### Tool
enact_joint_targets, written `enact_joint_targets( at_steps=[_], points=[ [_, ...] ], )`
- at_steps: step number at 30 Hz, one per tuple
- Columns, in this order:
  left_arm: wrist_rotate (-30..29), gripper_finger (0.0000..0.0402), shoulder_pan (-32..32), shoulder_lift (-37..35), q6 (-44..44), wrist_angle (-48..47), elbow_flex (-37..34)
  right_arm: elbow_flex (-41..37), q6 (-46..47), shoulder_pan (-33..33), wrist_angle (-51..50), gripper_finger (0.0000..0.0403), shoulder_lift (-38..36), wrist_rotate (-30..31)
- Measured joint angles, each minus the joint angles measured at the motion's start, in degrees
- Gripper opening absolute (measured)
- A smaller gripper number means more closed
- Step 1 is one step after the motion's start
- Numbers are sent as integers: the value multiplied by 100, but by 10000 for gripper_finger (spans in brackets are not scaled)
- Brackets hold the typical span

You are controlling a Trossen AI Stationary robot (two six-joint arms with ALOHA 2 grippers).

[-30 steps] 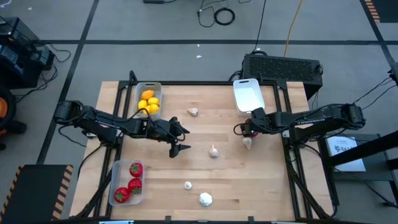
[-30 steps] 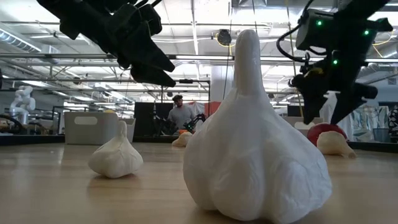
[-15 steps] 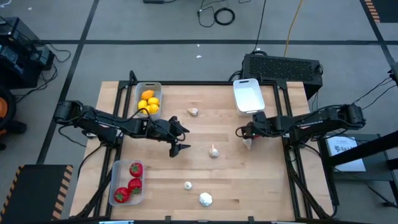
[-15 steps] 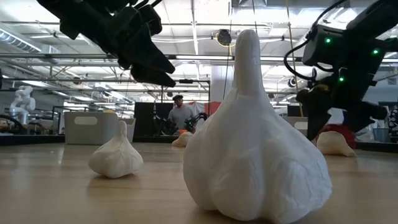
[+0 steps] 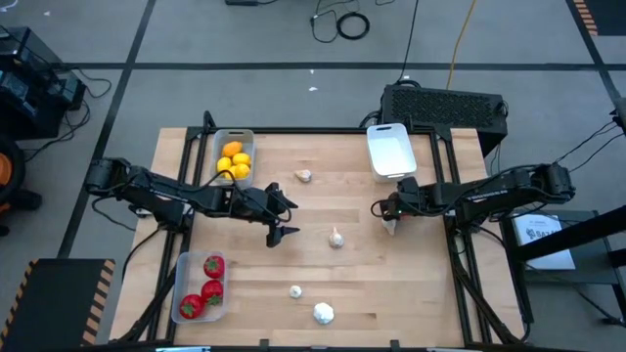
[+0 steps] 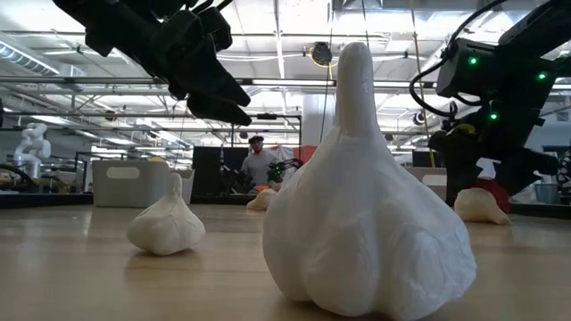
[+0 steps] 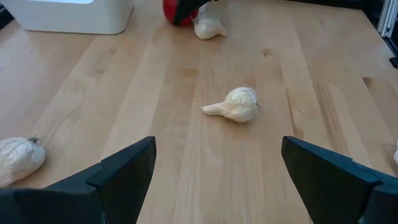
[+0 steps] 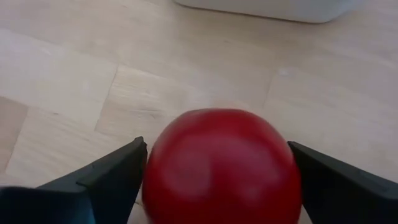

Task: Sort produce into baskets
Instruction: Put the red tomato into the transparent bin

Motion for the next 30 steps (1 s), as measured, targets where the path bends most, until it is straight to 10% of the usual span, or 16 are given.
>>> enact_joint_targets(
  at_steps=[19,30],
  points=[
    [442,352,547,-856,43,-2028,408,539,-1150,0,833,313,-2,-180],
    [542,352,965,-2033,46,-3067,805,716,-2690,574,4814,312,337,-473]
  ],
)
